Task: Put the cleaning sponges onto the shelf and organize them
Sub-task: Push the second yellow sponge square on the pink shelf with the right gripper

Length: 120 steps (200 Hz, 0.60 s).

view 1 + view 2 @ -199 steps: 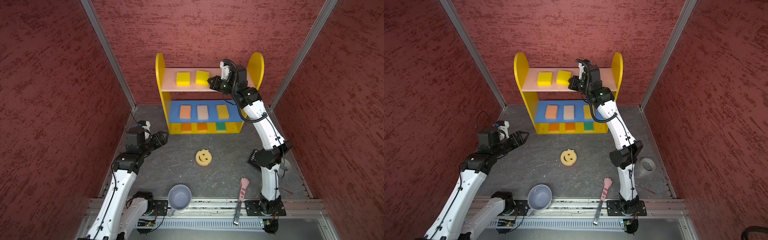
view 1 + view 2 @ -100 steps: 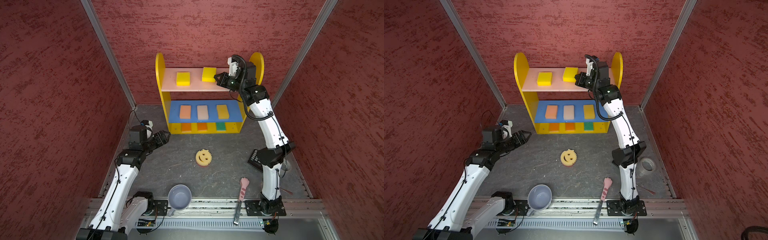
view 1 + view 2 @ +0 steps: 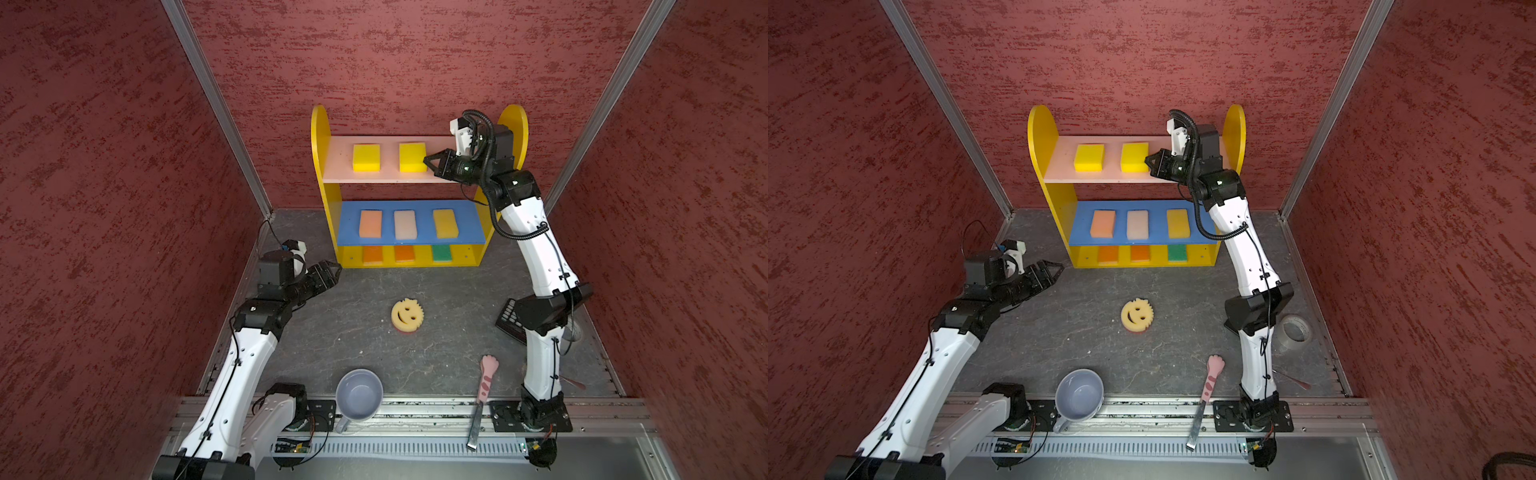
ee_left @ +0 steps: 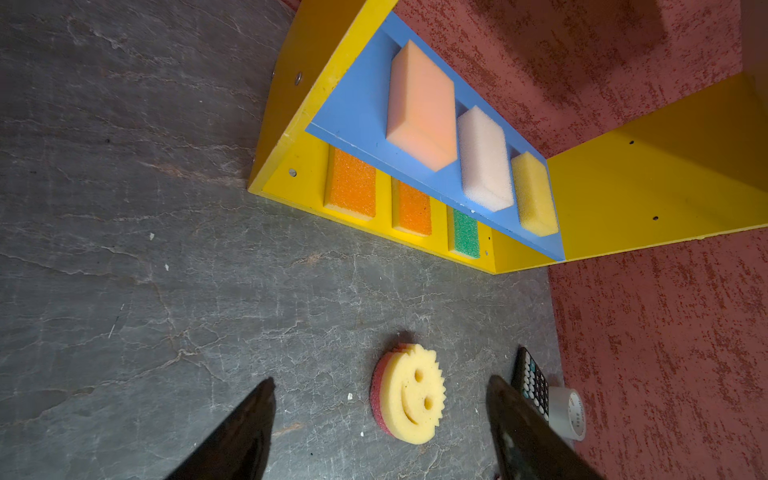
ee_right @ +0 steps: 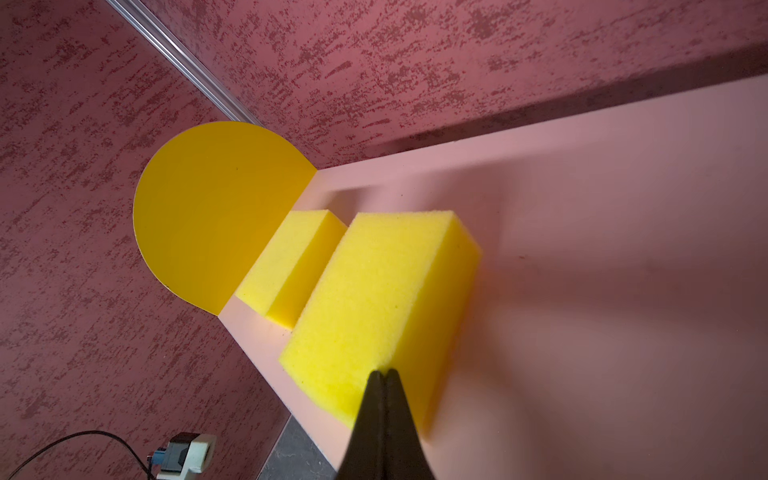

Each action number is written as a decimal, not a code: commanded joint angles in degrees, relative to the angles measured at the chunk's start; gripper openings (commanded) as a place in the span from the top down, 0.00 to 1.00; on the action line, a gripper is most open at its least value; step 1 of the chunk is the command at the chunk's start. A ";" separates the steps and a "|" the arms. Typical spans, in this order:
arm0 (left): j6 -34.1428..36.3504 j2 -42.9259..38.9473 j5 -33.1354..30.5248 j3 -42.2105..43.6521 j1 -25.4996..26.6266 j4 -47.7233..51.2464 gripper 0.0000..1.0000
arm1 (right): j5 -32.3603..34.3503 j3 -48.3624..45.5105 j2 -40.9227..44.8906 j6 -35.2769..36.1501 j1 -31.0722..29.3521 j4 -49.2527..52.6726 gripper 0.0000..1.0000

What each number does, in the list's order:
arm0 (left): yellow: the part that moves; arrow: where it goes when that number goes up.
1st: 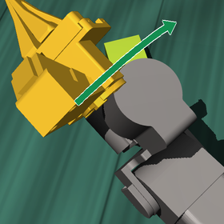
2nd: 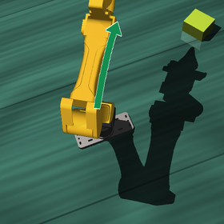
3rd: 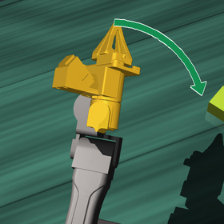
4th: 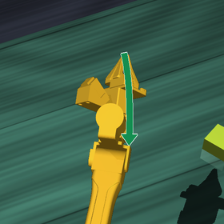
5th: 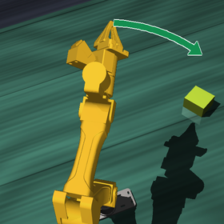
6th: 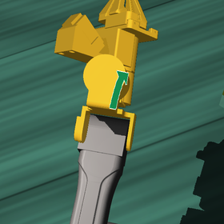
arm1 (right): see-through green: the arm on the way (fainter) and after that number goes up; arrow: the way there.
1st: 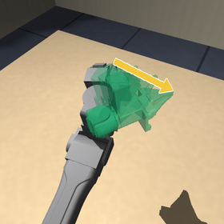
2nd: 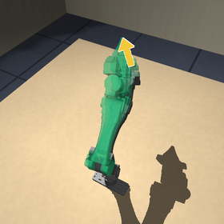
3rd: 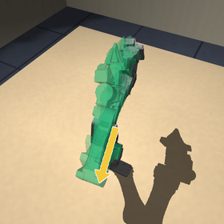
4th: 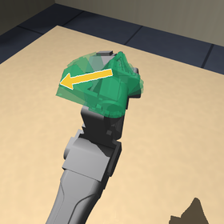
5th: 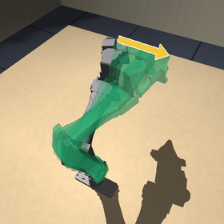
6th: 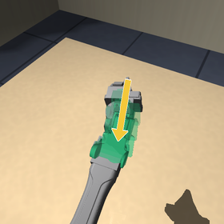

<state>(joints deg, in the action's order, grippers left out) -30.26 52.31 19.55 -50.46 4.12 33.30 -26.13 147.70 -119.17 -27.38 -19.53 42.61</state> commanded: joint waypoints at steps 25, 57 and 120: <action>-0.50 0.07 1.38 -0.97 -0.50 -1.55 0.23 | -0.94 1.19 1.14 1.49 0.72 1.87 1.00; -0.67 0.28 1.54 -1.13 -0.51 -1.64 0.23 | -0.73 1.19 1.23 1.30 0.97 1.62 1.00; -0.76 0.22 1.71 -0.87 -0.52 -1.66 0.23 | 0.18 1.24 1.05 0.77 1.58 1.56 0.95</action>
<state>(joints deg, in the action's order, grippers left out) -31.07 52.51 20.73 -50.46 4.12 32.95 -26.37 147.70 -119.17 -26.79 -18.61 43.62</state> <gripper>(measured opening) 0.769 0.043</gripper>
